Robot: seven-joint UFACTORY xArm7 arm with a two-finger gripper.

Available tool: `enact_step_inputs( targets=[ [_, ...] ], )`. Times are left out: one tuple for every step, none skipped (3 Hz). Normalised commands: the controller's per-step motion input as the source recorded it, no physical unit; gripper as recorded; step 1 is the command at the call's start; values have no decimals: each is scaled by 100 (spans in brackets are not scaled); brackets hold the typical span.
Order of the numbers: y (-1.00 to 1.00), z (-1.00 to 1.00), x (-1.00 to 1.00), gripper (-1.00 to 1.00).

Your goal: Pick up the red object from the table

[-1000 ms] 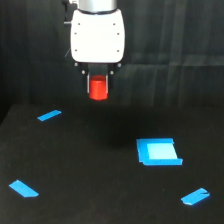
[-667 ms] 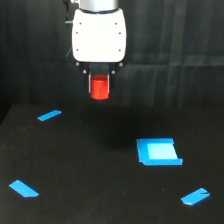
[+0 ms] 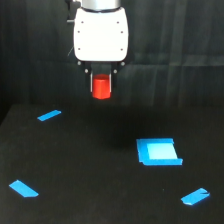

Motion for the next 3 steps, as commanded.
enact_step_inputs(
  targets=[
    [8, 9, 7, -91],
    [9, 2, 11, -96],
    [9, 2, 5, -100]
  ],
)
